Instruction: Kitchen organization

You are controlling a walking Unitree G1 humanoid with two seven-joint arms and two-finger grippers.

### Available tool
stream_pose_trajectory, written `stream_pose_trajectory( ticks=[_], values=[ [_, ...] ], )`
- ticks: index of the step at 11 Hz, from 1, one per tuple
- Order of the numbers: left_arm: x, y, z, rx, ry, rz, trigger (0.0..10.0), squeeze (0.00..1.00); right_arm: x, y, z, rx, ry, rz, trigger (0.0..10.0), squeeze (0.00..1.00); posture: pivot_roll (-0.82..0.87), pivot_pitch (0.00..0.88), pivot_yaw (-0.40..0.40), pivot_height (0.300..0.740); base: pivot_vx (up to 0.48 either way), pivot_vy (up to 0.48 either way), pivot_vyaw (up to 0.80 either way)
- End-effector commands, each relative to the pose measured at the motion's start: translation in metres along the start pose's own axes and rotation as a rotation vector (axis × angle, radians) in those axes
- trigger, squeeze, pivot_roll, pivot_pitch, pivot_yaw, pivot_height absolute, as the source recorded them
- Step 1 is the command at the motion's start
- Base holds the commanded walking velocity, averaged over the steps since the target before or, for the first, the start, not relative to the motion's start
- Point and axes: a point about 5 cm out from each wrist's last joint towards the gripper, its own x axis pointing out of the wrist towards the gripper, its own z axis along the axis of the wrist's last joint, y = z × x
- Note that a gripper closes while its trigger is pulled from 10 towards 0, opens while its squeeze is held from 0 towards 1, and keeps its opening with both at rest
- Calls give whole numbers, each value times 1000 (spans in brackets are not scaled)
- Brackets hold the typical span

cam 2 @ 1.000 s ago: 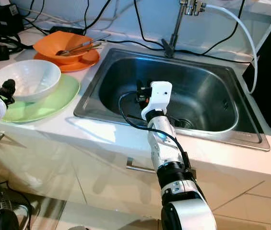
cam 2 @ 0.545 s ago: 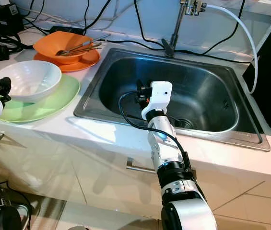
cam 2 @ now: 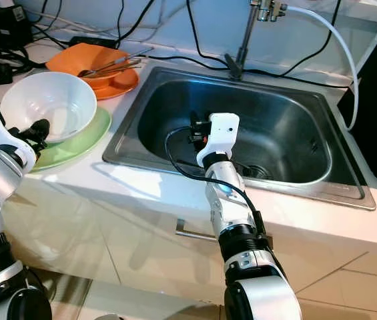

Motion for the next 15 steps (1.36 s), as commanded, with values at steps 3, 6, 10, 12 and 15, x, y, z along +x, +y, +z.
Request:
stream_pose_trajectory(
  ticks=[3, 6, 10, 12, 15],
  values=[
    [4, -5, -8, -46, 46, -8, 0, 0, 2, -3, 4, -3, -14, -6, 10000, 0, 250, 50, -53, 740, 0, 0, 0],
    [10, -5, -11, -54, 53, -8, 0, 0, 2, -3, 4, -6, -12, -4, 10000, 0, 246, 41, -51, 740, 0, 0, 0],
    [15, -3, -10, -59, 37, -4, 0, 0, 2, 1, 2, -7, -5, 8, 10000, 0, 247, 22, -51, 740, 0, 0, 0],
    [16, -7, -5, -88, -14, -21, 0, 0, 2, 2, 1, -7, -1, 18, 10000, 0, 249, 5, -53, 740, 0, 0, 0],
    [11, -20, 15, -103, -126, -84, 0, 0, 3, 4, 1, -6, 0, 28, 10000, 0, 254, 0, -53, 740, 0, 0, 0]
  ],
)
